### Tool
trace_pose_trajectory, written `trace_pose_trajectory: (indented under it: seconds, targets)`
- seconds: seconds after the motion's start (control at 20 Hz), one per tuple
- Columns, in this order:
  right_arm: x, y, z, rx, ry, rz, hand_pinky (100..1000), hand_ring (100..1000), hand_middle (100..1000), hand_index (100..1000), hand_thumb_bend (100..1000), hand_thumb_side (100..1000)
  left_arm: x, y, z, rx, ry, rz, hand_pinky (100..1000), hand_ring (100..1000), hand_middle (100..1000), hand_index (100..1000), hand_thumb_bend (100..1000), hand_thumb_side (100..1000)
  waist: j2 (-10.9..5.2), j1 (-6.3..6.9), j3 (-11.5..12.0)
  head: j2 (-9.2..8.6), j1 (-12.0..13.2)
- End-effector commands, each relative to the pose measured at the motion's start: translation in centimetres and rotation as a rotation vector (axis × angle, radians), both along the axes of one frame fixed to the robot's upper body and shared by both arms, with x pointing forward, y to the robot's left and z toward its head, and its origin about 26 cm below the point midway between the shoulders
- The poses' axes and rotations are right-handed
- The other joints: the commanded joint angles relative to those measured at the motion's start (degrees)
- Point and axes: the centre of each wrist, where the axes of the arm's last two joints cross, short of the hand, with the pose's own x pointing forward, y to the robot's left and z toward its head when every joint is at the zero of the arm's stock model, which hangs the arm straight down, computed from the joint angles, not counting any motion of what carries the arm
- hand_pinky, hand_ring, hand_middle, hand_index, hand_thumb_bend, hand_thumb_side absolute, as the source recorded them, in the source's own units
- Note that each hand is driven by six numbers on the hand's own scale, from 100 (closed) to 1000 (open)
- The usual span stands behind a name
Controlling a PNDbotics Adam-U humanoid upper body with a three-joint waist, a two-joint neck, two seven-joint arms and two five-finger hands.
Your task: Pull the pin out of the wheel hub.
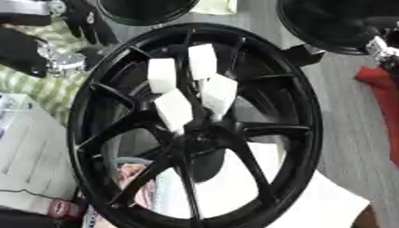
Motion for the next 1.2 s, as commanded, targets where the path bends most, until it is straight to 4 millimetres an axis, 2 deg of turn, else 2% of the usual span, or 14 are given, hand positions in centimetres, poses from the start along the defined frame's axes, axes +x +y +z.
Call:
trace_pose_trajectory:
  seconds: [0.05,0.2,0.4,0.75,0.95,1.2]
  targets:
    - [-0.1,-0.3,0.9,-0.027,-0.021,-0.002,886,746,593,730,206,277,0.6,-0.3,0.6,-0.004,0.035,0.017,796,802,785,903,249,751,-1.54,0.11,-0.05,0.15,0.23]
    - [-0.1,-0.3,0.9,-0.027,-0.02,0.001,886,746,593,730,206,278,1.4,-1.1,0.4,0.011,0.065,0.024,815,822,804,911,359,702,-1.44,0.13,-0.17,0.19,0.35]
    - [-0.1,-0.3,0.8,-0.026,-0.016,0.001,887,746,593,730,204,280,2.3,-1.6,0.5,0.04,0.074,0.033,839,843,816,916,459,635,-1.31,0.19,-0.19,0.35,0.51]
    - [0.0,-0.2,0.8,-0.025,-0.013,0.008,887,746,594,731,204,281,3.7,-2.6,0.6,0.058,0.064,0.037,863,867,837,928,443,517,-1.29,0.33,-0.42,0.64,0.85]
    - [0.0,-0.1,0.7,-0.025,-0.011,0.01,888,746,594,731,203,282,4.3,-2.9,0.5,0.064,0.057,0.052,863,874,845,931,421,501,-1.29,0.33,-0.56,0.68,1.03]
    - [0.0,0.0,0.7,-0.024,-0.01,0.016,888,746,594,731,203,282,4.9,-4.0,0.2,0.071,0.053,0.088,860,874,847,932,421,526,-1.19,0.31,-0.94,0.67,1.5]
